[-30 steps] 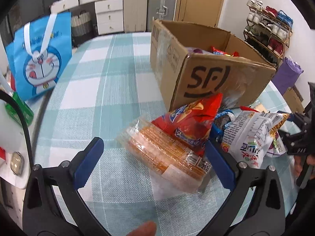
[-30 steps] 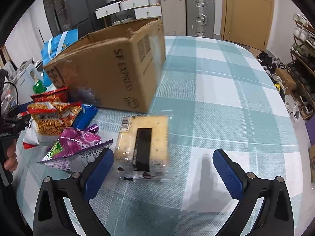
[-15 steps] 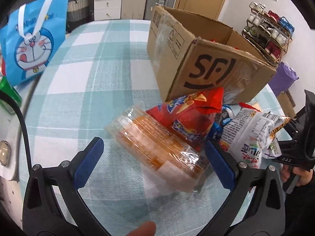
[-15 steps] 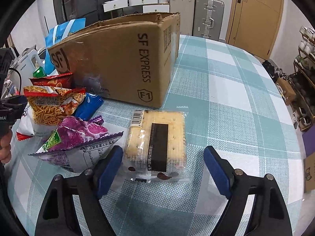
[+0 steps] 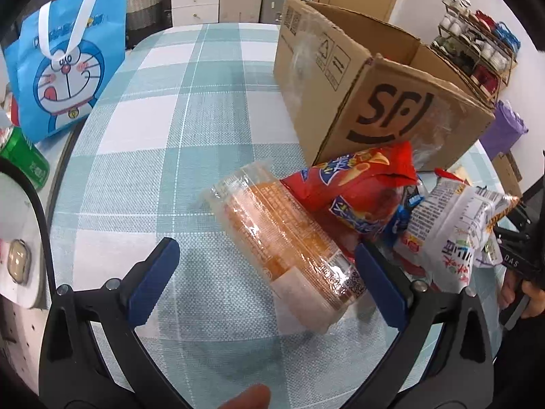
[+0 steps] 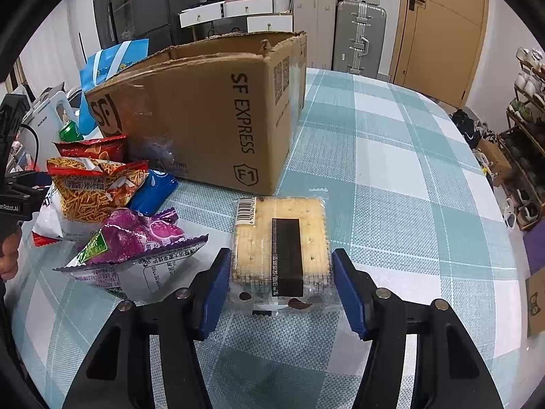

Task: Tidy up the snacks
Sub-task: 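Close the right gripper on the cracker pack while the left grasps the pastry pack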

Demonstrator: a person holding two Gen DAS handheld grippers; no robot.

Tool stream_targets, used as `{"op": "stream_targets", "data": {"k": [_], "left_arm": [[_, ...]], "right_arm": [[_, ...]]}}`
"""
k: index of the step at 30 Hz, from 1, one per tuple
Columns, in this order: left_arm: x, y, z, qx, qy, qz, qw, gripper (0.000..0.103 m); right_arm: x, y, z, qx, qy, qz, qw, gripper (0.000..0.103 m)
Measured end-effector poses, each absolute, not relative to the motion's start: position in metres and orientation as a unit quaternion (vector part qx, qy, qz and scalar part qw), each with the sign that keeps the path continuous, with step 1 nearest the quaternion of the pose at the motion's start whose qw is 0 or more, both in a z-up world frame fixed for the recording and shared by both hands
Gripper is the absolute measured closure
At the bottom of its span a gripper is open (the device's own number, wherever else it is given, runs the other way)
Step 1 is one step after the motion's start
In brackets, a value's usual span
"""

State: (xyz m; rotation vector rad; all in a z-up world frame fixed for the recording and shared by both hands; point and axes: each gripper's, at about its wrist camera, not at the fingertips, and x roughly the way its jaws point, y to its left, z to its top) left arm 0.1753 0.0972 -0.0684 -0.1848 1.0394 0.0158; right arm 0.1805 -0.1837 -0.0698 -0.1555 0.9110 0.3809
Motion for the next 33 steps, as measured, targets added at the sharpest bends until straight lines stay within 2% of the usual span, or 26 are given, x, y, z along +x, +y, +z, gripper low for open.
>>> {"op": "stream_targets", "data": {"k": [6,8,11,13,16,17,19,22,33], "left_arm": [[0.176,0.087,-0.068,-0.069,0.487,0.024,0.87,0.001],[0.177,0.086,-0.068,-0.07,0.485,0.026,0.871,0.004],[0.177,0.083,-0.069,-0.071,0.488,0.013,0.87,0.013],[0.176,0.083,-0.069,-0.076,0.486,0.002,0.871,0.027],[0.172,0.079,-0.066,-0.073,0.482,-0.016,0.873,0.043],[0.171,0.077,-0.065,-0.065,0.481,-0.016,0.874,0.045],[0.169,0.075,-0.063,-0.055,0.479,-0.013,0.876,0.058],[0.167,0.08,-0.06,-0.055,0.479,-0.012,0.876,0.064],[0.16,0.097,-0.044,-0.068,0.459,-0.008,0.886,0.069]], "right_arm": [[0.177,-0.187,-0.06,-0.067,0.417,0.18,0.888,0.045],[0.176,-0.188,-0.057,-0.065,0.409,0.182,0.892,0.045],[0.174,-0.189,-0.053,-0.064,0.4,0.181,0.896,0.045],[0.173,-0.19,-0.05,-0.061,0.395,0.18,0.899,0.045],[0.171,-0.193,-0.044,-0.054,0.386,0.178,0.903,0.045],[0.171,-0.193,-0.043,-0.053,0.384,0.178,0.904,0.045],[0.169,-0.194,-0.04,-0.053,0.38,0.178,0.906,0.045],[0.168,-0.194,-0.038,-0.051,0.377,0.179,0.907,0.045],[0.162,-0.196,-0.031,-0.042,0.361,0.182,0.914,0.045]]}}
